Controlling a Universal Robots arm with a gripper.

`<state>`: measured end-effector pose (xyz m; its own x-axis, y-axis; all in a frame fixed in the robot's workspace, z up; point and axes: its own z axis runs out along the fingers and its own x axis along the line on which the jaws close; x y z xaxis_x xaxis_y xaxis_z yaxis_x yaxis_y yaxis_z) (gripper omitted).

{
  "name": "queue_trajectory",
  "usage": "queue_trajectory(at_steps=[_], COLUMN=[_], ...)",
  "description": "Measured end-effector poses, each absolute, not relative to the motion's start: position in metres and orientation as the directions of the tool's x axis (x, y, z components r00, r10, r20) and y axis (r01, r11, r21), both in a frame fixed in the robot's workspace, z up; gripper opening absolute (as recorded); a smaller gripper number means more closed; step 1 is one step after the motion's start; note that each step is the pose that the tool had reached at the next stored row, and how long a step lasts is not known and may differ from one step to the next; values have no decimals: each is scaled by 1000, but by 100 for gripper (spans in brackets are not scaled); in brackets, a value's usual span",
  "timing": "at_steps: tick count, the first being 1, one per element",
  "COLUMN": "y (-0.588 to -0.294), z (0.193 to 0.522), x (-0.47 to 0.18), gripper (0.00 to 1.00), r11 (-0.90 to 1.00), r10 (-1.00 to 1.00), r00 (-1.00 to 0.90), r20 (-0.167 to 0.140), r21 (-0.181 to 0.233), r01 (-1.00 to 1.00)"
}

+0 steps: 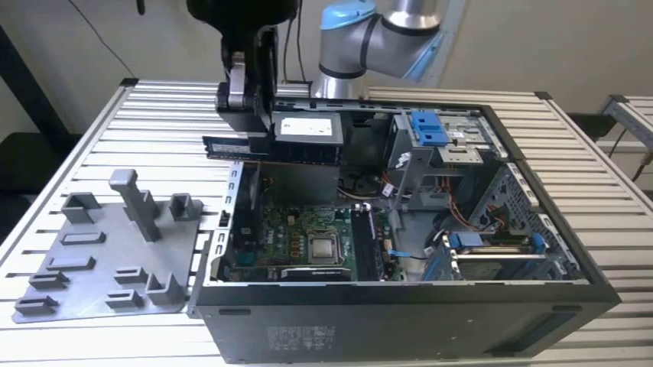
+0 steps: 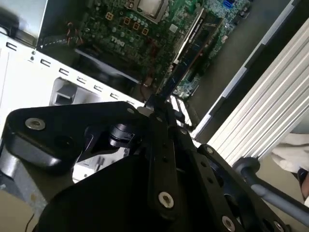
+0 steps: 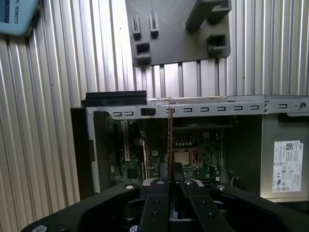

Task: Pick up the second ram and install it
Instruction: 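Pick up the second ram and move it above second insertion slot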

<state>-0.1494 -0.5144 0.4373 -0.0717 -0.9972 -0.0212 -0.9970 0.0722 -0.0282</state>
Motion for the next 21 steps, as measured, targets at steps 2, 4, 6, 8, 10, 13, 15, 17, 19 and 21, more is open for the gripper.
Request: queue_trajectory(at_steps=[2,4,6,8,10,13,15,17,19,21], y=[-514,-514,-514,-514,-514,-514,-514,-514,-514,-514], z=[437,437,437,437,437,437,437,437,437,437], x=[-143,-136,-129,-123,-116,-107,-100,-93,-85,-77], gripper=[14,14,14,14,14,14,14,14,14,14], r11=[72,72,72,72,72,72,72,72,72,72], r10=[-997,-997,-997,-997,-997,-997,-997,-997,-997,-997], r00=[-72,-72,-72,-72,-72,-72,-72,-72,-72,-72], r20=[-21,-21,-21,-21,-21,-21,-21,-21,-21,-21], r21=[-28,-28,-27,-27,-27,-27,-27,-27,-27,-26], r01=[-997,-997,-997,-997,-997,-997,-997,-997,-997,-997])
